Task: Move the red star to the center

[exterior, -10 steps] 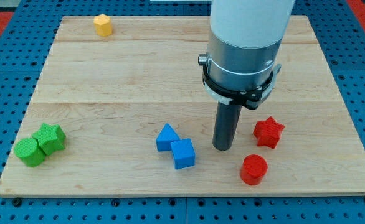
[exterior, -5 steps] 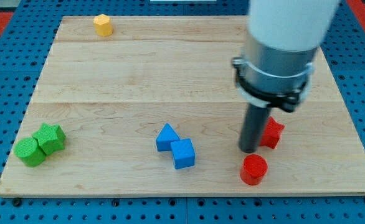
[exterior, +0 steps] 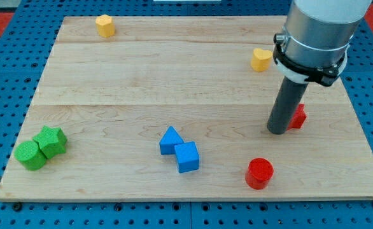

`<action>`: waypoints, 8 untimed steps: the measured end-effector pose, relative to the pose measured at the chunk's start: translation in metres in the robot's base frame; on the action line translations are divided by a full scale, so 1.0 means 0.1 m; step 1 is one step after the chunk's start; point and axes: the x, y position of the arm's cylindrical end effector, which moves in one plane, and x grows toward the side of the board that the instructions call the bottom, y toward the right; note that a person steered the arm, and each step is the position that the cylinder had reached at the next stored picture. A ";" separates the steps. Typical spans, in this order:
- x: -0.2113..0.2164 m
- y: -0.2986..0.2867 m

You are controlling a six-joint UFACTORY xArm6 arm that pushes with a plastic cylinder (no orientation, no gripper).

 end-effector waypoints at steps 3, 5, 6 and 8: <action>0.36 0.80; -0.06 0.70; -0.60 0.04; -0.81 -0.42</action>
